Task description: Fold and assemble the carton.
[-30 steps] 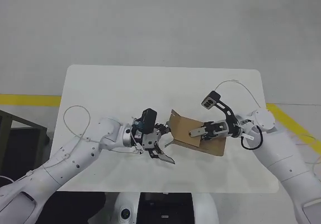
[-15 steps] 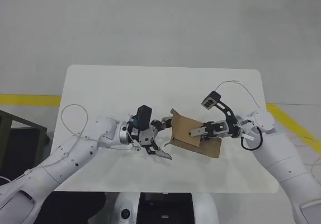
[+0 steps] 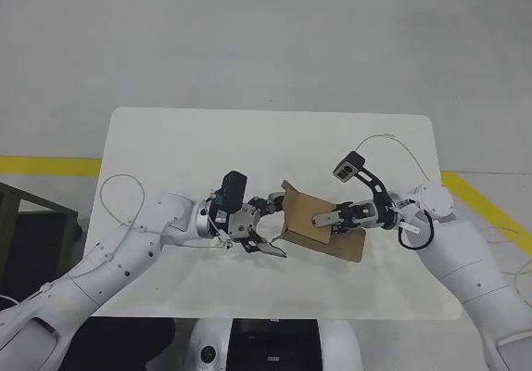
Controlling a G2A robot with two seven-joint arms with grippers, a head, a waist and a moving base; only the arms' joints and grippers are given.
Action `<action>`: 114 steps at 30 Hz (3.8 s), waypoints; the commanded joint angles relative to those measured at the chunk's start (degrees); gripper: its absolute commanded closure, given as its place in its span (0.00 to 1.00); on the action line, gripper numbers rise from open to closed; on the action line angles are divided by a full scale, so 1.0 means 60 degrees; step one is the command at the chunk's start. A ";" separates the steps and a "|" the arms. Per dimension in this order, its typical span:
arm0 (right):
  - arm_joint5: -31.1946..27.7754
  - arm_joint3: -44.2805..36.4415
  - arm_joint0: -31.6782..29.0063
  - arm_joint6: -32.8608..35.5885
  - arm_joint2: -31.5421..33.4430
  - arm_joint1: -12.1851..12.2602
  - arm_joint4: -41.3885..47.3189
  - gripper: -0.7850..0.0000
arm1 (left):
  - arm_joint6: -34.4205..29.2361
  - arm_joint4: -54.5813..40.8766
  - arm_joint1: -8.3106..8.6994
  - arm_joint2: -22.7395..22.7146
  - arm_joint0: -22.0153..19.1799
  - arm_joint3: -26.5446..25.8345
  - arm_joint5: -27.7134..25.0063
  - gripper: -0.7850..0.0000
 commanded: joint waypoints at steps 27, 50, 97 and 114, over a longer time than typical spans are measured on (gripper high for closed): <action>0.0000 0.0004 0.0091 0.0000 -0.0258 0.0016 0.0066 1.00 | 0.0587 -0.0844 0.0151 -0.0096 0.0164 0.0492 0.0000 0.58; 0.0000 -0.0052 0.0174 0.0000 -0.0466 0.0083 0.0124 1.00 | -0.0717 -0.1005 -0.0119 -0.0304 0.0118 0.0376 0.0000 0.54; 0.0000 -0.0416 0.0401 0.0000 -0.1302 0.0220 0.0341 1.00 | -0.1438 -0.2034 -0.0785 -0.1386 0.0287 0.1287 0.0112 0.67; -0.0001 -0.0304 0.0375 0.0000 -0.1071 0.0168 0.0465 1.00 | -0.1721 -0.1921 -0.0723 -0.1926 0.1235 0.0205 0.0000 0.70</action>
